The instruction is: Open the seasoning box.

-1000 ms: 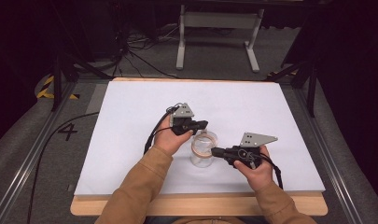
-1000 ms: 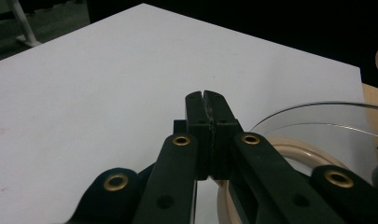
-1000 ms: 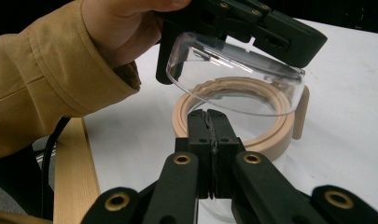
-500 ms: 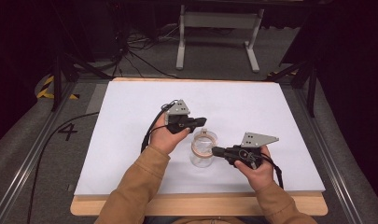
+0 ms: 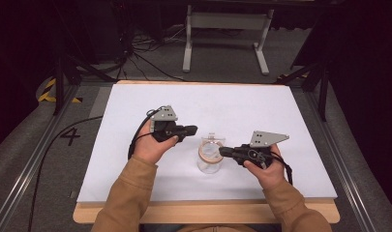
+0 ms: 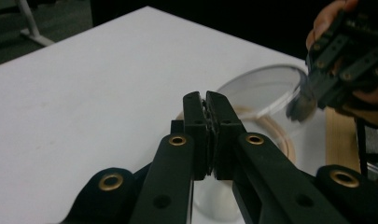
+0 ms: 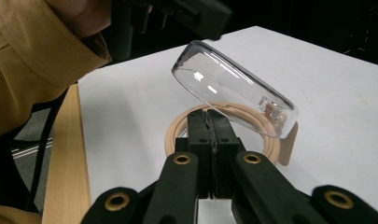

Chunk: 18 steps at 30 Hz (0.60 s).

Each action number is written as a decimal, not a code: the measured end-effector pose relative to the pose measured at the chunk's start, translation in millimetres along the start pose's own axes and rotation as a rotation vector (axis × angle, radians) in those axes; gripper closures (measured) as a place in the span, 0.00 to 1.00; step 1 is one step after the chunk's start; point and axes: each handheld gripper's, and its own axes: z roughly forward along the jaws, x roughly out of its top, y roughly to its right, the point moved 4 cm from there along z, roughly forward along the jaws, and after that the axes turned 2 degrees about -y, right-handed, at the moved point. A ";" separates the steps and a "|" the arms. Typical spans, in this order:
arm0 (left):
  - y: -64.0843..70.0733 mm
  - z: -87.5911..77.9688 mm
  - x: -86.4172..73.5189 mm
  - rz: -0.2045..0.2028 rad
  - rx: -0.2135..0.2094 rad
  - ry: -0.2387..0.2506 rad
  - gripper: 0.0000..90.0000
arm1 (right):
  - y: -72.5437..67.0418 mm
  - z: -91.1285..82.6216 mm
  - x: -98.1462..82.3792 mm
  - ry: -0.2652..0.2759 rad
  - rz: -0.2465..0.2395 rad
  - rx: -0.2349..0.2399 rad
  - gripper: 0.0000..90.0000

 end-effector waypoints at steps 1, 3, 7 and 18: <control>-0.8 -2.9 -1.8 -0.005 0.002 -0.009 0.97 | 1.5 0.1 1.1 0.001 0.001 0.001 1.00; -2.5 -11.0 -7.4 -0.016 0.010 -0.029 0.98 | 4.3 1.0 3.5 0.001 -0.001 0.006 1.00; -3.6 -23.5 -16.5 -0.036 0.035 -0.052 0.98 | 9.2 3.3 8.9 0.002 -0.009 0.014 1.00; -8.9 -52.3 -41.7 -0.093 0.062 -0.151 0.96 | 24.0 12.9 17.4 0.008 -0.002 0.025 1.00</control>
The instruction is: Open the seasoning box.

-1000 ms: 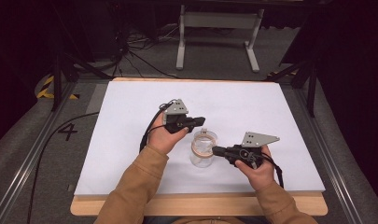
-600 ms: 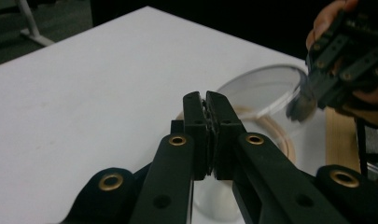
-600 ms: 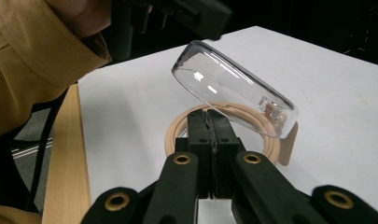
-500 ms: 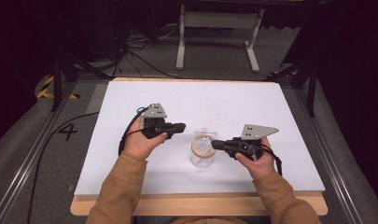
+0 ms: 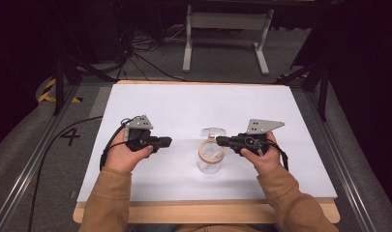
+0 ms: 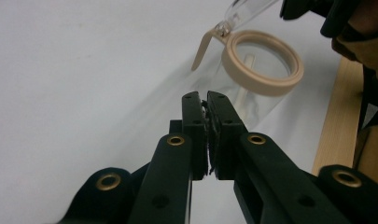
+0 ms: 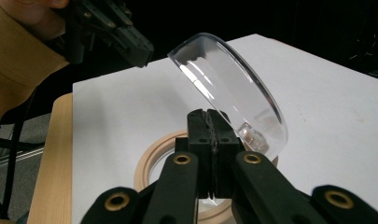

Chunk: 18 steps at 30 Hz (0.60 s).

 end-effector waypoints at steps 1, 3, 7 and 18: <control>-0.6 -1.0 -2.1 -0.001 0.004 -0.013 0.96 | 1.6 1.1 0.5 0.001 0.003 -0.004 1.00; -1.3 -1.7 -5.3 -0.003 0.010 -0.026 0.94 | 4.4 2.1 1.5 0.003 0.006 -0.004 1.00; -2.7 -3.9 -11.1 -0.009 0.015 -0.058 0.94 | 10.1 3.3 1.5 0.001 0.011 -0.017 1.00; -4.3 -2.4 -17.6 -0.026 0.015 -0.087 0.93 | 21.3 5.7 -2.2 -0.023 0.020 -0.118 1.00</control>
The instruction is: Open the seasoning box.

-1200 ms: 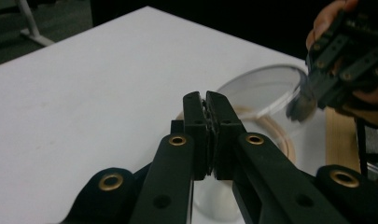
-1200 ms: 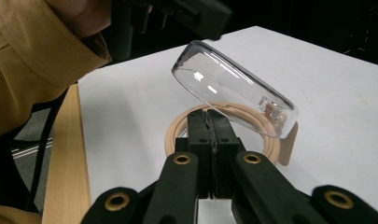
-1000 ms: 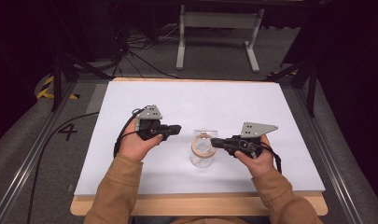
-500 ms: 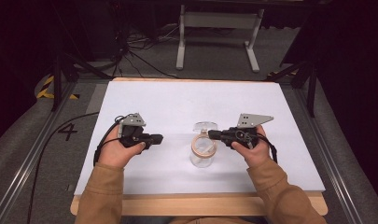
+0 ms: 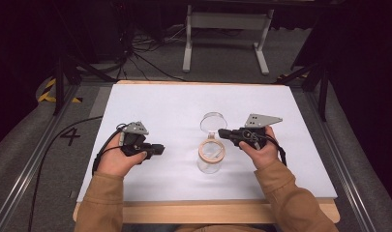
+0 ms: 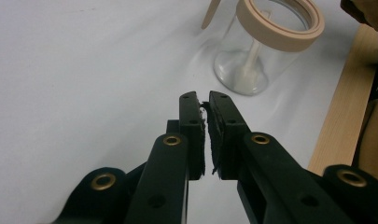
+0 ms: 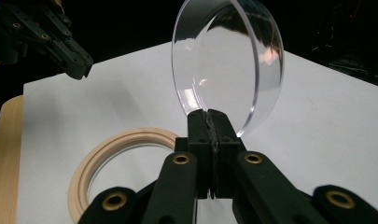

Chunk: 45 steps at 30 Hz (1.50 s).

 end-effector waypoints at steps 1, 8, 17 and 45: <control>0.0 0.0 0.0 0.002 0.000 -0.004 0.93 | -0.5 -0.3 0.3 0.000 -0.001 0.000 1.00; -0.3 -1.6 1.5 -0.004 -0.001 0.004 0.90 | -2.7 -5.0 4.8 0.014 -0.005 0.010 0.97; -8.3 -12.2 4.3 -0.040 0.027 0.053 0.84 | 5.6 -29.8 11.1 0.028 -0.003 -0.024 0.90; -53.9 13.8 2.6 -0.117 0.186 0.048 0.50 | 87.1 -83.1 -54.8 -0.213 0.148 -0.334 0.59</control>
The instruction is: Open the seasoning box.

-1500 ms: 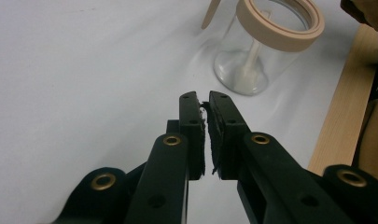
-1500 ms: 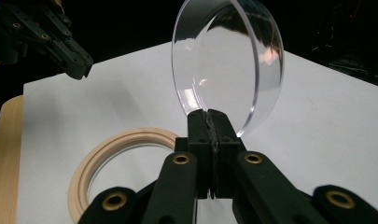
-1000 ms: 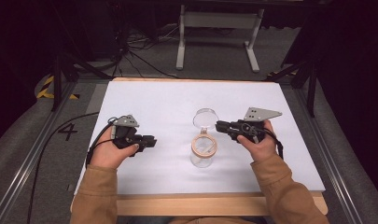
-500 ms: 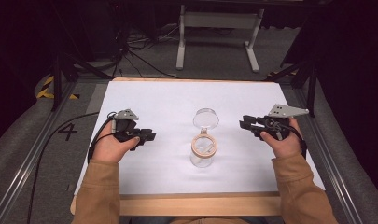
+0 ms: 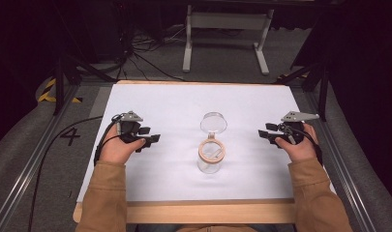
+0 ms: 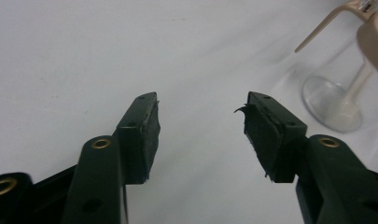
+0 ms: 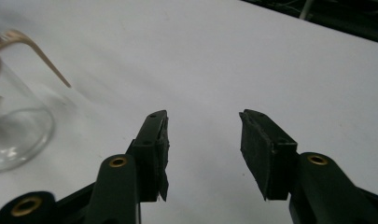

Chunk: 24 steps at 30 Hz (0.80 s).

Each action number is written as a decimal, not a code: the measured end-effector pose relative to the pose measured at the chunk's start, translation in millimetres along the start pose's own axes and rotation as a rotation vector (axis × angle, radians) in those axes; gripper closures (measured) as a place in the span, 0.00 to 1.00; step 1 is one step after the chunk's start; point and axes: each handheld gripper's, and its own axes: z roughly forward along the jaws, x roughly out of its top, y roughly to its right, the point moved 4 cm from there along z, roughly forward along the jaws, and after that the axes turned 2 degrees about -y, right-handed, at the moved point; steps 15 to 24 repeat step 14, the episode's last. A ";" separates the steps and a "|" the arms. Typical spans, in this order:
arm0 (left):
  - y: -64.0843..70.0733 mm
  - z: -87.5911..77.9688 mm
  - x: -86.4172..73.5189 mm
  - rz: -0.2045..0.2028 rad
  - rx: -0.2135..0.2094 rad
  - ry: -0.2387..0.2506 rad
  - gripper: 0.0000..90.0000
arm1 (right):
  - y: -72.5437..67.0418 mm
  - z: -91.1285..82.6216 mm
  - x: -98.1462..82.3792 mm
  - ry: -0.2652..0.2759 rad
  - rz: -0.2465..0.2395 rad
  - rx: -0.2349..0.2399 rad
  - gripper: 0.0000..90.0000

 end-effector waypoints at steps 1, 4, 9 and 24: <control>-0.5 2.4 -0.9 -0.005 -0.002 -0.002 0.49 | 3.1 3.6 -3.8 -0.015 0.005 -0.007 0.58; -1.6 6.4 -3.3 -0.010 0.001 -0.024 0.47 | 10.4 12.4 -13.8 -0.053 0.012 -0.026 0.58; -1.9 9.5 -3.4 0.005 0.000 -0.029 0.45 | 14.7 23.0 -23.7 -0.113 0.036 -0.017 0.54; 0.9 10.3 -2.2 -0.001 -0.024 -0.017 0.43 | 10.9 31.9 -29.7 -0.168 0.034 0.011 0.53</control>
